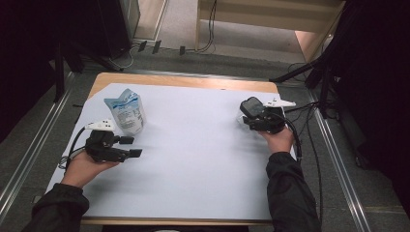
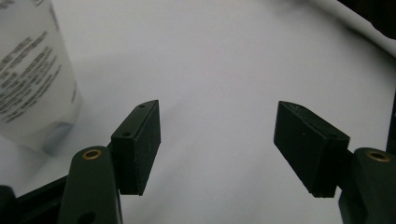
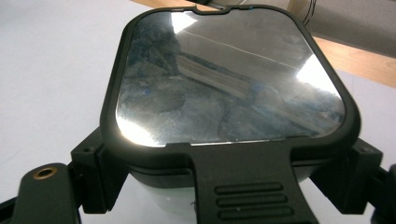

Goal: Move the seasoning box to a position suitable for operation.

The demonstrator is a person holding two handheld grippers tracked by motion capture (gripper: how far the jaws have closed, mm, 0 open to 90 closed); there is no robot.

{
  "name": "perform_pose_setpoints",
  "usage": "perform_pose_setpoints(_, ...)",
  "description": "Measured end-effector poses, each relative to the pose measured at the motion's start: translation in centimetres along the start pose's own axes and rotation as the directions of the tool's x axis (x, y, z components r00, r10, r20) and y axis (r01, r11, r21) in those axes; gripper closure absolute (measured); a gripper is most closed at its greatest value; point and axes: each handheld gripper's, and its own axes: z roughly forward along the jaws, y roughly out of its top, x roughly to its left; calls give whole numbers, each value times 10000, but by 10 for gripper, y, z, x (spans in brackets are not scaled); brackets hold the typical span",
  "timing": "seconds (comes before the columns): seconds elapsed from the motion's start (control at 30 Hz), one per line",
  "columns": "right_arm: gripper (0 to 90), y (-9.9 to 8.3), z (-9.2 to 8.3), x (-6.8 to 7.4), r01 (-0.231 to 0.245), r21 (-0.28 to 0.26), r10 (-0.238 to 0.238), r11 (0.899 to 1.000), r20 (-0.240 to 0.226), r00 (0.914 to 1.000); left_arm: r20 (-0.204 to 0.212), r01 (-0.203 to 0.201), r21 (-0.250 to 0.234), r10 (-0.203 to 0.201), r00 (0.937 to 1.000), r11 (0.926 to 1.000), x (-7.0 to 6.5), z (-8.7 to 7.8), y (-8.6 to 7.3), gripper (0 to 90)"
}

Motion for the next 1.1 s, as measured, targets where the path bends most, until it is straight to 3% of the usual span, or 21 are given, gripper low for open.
perform_pose_setpoints(0.27, 166, 7, -6, 30, 227, -207, -238, 9995, -517, 9984, 590, -378, 404, 354, 9976, 9985, -14, 17, 22, 338)
perform_pose_setpoints(0.37, 166, 9, -8, 41, 432, -144, -440, 9990, -663, 9968, 729, -363, 374, 335, 9968, 9986, -14, 22, 31, 356)
perform_pose_setpoints(0.53, 166, 12, -9, 59, 636, -101, -643, 9979, -1005, 9929, 841, -705, 435, 666, 9942, 9966, -12, 31, 50, 390)
perform_pose_setpoints(0.63, 166, 14, -6, 71, 789, -49, -790, 9969, -1196, 9897, 972, -653, 213, 629, 9933, 9976, -8, 35, 59, 393)
perform_pose_setpoints(0.83, 166, 16, 2, 91, 912, -36, -904, 9958, -1707, 9812, 1068, -688, 352, 647, 9922, 9970, -3, 33, 62, 449)
perform_pose_setpoints(0.97, 166, 16, 10, 113, 1171, 51, -1132, 9931, -2196, 9690, 1139, -798, 470, 740, 9907, 9957, -6, 39, 61, 479)
perform_pose_setpoints(1.1, 166, 16, 14, 123, 1239, -55, -1212, 9923, -2561, 9590, 1636, -557, 769, 425, 9856, 9955, -5, 45, 56, 552)
